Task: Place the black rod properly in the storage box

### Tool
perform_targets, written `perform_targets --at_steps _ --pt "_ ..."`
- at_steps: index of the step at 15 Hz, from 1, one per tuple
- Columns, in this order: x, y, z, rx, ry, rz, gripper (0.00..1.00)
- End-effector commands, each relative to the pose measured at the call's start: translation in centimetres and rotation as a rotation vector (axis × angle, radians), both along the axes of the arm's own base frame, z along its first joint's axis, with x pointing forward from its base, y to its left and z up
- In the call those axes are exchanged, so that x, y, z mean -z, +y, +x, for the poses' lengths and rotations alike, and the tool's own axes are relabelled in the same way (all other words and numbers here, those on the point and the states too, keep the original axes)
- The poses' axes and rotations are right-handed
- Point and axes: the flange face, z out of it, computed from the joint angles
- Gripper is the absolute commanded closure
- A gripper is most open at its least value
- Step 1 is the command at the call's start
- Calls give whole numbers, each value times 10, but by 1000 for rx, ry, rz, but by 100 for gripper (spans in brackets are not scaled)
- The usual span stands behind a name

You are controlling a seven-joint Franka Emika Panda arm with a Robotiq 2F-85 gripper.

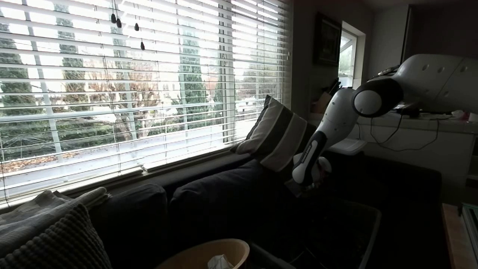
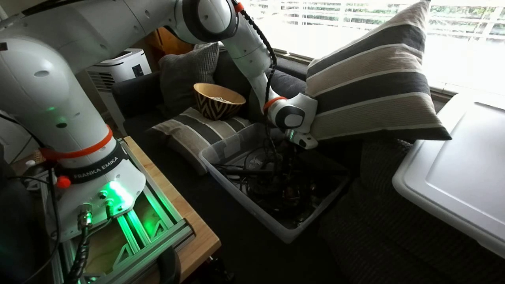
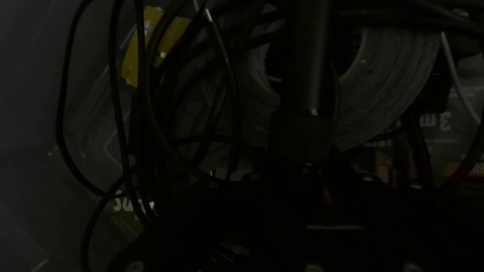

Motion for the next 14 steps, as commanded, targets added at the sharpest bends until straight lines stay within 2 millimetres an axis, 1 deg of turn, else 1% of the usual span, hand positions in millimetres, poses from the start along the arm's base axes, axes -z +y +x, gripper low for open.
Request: perform_targets --at_steps 1,10,12,14 --pt "3 1 -1 18 13 28 88" --pt "-22 15 -21 141 48 123 88" --pt "-25 13 -21 174 56 147 88" --pt "-25 5 -21 223 69 164 88"
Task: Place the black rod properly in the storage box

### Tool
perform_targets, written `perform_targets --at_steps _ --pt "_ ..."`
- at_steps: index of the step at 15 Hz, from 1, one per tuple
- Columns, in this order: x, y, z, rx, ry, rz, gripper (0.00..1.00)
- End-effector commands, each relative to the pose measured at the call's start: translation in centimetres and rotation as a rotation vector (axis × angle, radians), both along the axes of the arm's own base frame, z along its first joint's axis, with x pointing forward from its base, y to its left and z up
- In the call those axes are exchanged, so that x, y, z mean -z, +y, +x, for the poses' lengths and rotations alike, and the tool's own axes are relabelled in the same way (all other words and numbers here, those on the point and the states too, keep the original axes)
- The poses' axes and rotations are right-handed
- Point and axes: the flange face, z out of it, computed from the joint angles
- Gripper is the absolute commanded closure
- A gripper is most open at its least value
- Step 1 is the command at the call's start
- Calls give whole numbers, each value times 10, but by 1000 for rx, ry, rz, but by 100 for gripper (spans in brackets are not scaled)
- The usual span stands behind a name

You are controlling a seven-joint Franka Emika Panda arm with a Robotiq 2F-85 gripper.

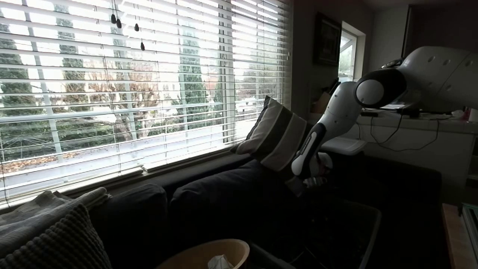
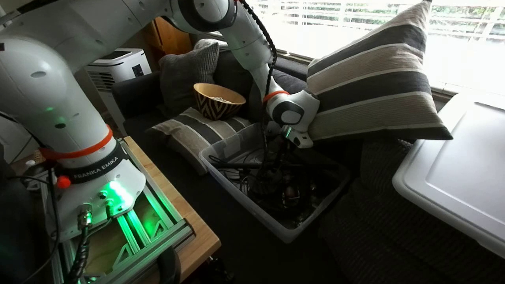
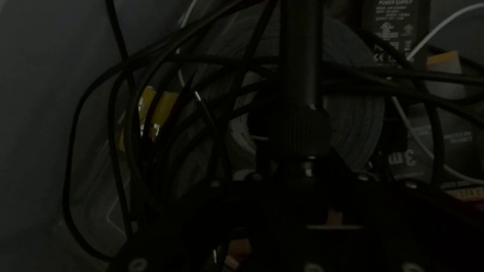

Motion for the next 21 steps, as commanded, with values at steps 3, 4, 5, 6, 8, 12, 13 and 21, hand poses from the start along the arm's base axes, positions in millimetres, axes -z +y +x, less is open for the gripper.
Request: perform_targets --at_steps 3,4,5,6,8,12,13,21 --pt "-2 -20 -9 129 44 73 88" --pt "-1 -25 -9 142 49 78 88" --pt "2 -29 -9 160 50 77 88" --pt "3 -32 -10 174 56 80 88" --pt "7 -38 -11 204 66 80 88" --pt "17 -47 -12 253 103 75 88" --pt "20 -49 -13 261 117 75 88" --pt "37 -48 -6 160 140 75 88"
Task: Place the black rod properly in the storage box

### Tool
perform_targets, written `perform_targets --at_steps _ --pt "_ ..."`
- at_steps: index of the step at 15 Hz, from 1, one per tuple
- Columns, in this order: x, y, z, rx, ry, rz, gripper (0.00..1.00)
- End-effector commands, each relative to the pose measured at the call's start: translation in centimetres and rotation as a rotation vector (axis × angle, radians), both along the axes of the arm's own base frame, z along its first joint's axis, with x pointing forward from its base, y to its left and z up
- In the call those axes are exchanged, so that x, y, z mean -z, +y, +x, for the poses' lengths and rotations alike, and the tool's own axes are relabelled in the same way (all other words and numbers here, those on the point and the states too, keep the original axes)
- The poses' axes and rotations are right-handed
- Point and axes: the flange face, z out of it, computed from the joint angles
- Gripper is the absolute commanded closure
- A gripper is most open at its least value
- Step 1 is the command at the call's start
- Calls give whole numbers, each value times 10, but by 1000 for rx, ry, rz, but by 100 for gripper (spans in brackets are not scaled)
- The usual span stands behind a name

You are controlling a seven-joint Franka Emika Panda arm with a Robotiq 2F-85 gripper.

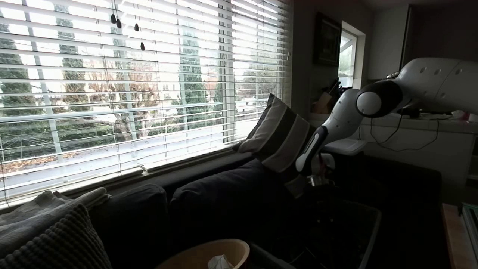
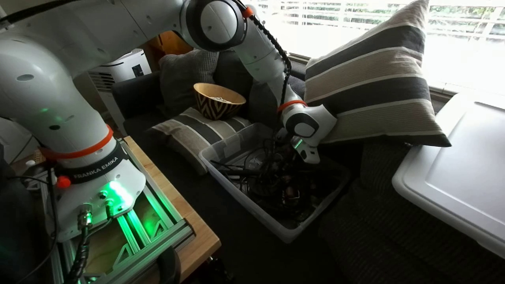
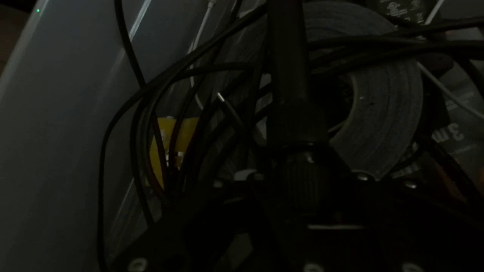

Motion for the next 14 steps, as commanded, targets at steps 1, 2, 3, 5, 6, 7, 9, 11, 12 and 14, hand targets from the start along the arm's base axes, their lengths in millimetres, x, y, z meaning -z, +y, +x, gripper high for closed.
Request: perform_targets --at_steps 1,2,3,5,6,7,9,11,12,14 --pt "14 5 5 -66 17 -8 88" --pt "14 7 6 -91 12 -12 48" --pt "13 8 5 -110 8 -10 37" --pt "7 12 5 -174 -22 -13 23" --pt "3 15 5 -216 -42 -20 16" --pt "0 17 4 -250 -61 -25 8" --pt "-9 22 2 -334 -115 -48 0" --pt "-21 28 -2 -414 -192 -86 0" --pt "-28 33 -4 -447 -236 -116 0" --pt "-44 43 -12 -503 -303 -157 0"
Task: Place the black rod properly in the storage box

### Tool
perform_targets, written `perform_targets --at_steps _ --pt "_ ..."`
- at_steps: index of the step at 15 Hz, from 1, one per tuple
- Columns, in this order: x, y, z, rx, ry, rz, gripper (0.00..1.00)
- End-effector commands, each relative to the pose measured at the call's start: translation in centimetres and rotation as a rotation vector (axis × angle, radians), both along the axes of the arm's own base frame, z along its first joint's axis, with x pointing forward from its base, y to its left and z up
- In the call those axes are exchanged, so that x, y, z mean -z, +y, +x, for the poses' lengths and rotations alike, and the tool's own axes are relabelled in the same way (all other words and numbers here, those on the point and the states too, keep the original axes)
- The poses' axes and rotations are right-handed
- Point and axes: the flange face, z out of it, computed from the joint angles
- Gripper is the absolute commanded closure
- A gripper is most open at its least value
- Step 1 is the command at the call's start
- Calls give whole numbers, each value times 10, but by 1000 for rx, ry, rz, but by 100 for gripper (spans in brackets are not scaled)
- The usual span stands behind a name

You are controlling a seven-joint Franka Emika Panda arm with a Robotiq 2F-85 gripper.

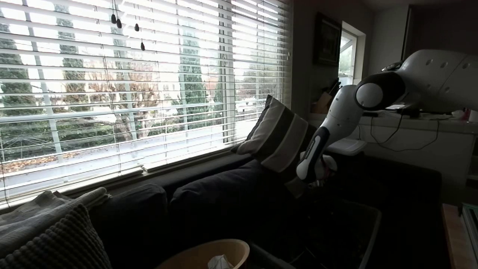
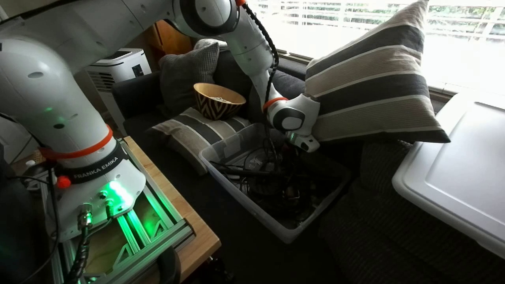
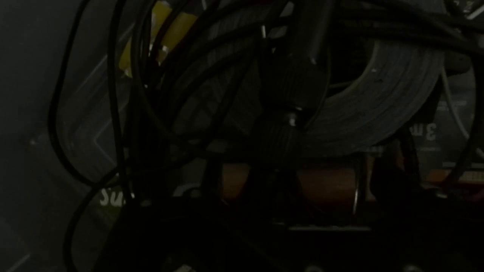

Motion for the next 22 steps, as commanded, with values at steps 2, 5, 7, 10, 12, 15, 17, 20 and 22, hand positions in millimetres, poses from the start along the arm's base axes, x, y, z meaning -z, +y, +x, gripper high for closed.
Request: perform_targets --at_steps 2,5,7,10,12,15,17,20,22 --pt "-44 25 -31 -122 -118 -55 0" --pt "-72 37 -51 -142 -204 -91 0" --pt "-89 45 -61 -154 -271 -124 0" --pt "-115 64 -80 -173 -337 -147 0" --pt "-130 79 -90 -192 -370 -155 0" --pt "-149 99 -104 -224 -416 -177 0" --pt "-156 108 -116 -160 -372 -158 0" --pt "-167 114 -128 -73 -338 -136 0" --pt "-176 114 -131 -15 -355 -138 0"
